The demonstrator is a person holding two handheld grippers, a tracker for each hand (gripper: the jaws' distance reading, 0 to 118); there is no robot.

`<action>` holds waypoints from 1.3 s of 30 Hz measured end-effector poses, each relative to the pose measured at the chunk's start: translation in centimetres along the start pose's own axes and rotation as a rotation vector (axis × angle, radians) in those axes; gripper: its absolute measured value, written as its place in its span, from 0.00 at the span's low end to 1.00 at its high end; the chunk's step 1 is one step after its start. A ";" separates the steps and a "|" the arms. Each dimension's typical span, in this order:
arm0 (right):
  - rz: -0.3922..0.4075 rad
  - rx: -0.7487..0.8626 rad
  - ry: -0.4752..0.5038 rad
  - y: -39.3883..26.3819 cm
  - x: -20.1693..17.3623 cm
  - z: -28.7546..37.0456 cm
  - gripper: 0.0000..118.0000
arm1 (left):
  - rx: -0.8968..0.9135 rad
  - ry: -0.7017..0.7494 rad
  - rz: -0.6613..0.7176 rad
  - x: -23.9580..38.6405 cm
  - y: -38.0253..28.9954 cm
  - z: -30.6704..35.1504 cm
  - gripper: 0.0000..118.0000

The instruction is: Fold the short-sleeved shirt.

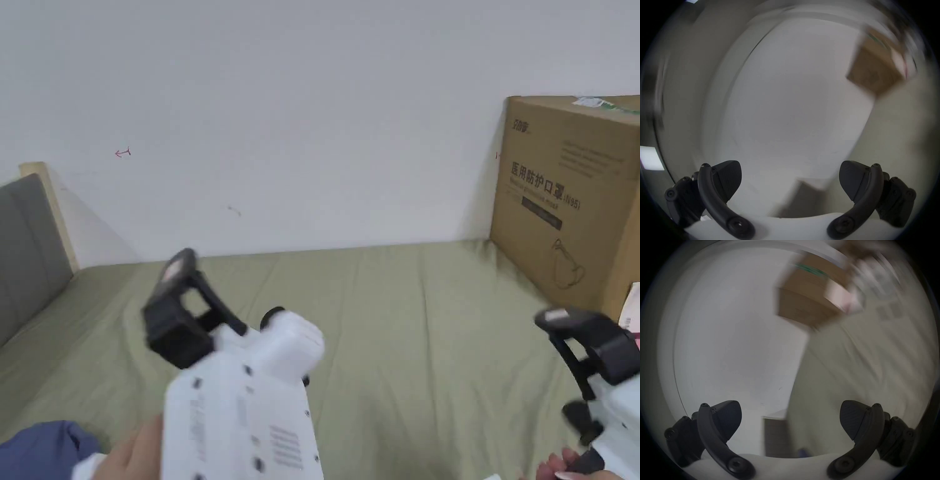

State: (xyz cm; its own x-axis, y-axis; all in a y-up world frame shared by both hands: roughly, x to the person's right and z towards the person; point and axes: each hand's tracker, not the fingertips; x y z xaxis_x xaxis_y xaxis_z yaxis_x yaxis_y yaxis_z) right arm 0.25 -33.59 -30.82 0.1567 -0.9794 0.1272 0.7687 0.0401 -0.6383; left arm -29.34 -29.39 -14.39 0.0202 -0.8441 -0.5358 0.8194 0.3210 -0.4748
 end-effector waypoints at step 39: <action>1.450 0.434 -0.067 -8.5 -6.8 2.0 1.00 | -0.232 -0.311 1.147 -5.2 -4.5 -1.3 1.00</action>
State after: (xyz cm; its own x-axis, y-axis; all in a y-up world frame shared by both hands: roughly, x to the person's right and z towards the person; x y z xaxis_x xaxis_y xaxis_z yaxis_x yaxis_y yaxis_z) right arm -6.14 -26.85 -24.73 0.9340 -0.0323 -0.3557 0.0448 0.9986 0.0271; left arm -33.88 -25.86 -10.37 0.8305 -0.0751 -0.5519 0.1133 0.9929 0.0354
